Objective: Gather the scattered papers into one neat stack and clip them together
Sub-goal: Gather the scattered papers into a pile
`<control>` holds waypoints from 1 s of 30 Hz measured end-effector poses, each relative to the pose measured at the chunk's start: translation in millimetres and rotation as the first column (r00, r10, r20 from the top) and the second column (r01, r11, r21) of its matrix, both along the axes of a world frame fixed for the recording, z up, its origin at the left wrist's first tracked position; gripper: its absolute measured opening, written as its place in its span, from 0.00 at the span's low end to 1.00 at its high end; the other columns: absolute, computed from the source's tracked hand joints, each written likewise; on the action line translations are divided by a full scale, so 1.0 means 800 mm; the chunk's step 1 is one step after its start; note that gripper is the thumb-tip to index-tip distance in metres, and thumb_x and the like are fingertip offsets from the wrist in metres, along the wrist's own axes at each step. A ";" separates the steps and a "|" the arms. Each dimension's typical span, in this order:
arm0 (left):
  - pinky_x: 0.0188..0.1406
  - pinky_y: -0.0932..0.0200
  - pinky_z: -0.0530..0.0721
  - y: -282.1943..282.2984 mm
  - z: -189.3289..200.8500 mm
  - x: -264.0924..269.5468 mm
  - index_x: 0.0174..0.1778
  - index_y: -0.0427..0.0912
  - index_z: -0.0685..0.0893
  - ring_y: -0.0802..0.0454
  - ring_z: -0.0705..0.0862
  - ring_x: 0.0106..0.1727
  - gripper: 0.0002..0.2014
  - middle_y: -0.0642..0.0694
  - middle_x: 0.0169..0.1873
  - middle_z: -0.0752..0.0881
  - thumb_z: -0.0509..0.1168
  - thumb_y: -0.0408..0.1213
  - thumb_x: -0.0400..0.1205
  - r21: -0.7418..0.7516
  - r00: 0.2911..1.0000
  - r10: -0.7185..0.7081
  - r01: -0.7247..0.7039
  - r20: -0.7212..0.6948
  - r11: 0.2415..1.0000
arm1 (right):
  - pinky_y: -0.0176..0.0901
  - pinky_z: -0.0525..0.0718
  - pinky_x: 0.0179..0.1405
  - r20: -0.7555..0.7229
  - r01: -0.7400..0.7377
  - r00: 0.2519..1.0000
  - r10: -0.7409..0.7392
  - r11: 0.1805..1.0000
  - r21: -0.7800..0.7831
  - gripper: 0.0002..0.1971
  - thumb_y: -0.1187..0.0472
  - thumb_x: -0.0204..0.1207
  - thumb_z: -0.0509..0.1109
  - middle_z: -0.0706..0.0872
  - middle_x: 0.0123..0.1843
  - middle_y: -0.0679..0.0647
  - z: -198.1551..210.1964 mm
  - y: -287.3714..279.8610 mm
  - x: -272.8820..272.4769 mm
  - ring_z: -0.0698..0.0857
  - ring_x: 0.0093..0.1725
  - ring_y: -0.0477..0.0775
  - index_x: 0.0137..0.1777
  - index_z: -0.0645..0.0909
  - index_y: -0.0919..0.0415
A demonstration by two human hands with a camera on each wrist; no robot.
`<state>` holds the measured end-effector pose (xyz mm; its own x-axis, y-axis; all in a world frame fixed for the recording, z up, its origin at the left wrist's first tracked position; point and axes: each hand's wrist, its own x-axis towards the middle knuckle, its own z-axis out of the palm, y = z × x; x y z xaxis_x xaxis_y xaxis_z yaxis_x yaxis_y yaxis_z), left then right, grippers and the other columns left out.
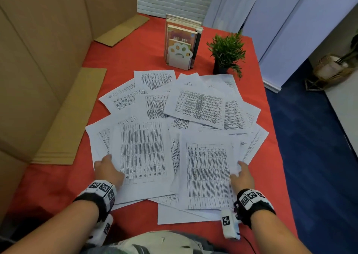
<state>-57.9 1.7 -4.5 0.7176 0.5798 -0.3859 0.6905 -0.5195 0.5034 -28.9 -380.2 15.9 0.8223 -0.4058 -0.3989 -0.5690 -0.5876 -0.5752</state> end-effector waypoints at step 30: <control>0.51 0.47 0.82 0.056 -0.006 0.002 0.53 0.29 0.82 0.35 0.83 0.48 0.12 0.29 0.49 0.86 0.62 0.33 0.80 -0.076 0.983 -0.053 0.068 0.175 0.995 | 0.41 0.73 0.44 0.125 -0.108 0.985 0.116 0.991 -0.076 0.06 0.72 0.74 0.64 0.82 0.42 0.57 -0.042 0.052 -0.018 0.81 0.46 0.59 0.42 0.79 0.62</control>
<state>-56.1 46.2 -9.7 0.8104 0.5049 -0.2973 0.5579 -0.5098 0.6549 -43.6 -338.8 -17.4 0.9067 -0.3309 -0.2616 -0.4214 -0.6839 -0.5955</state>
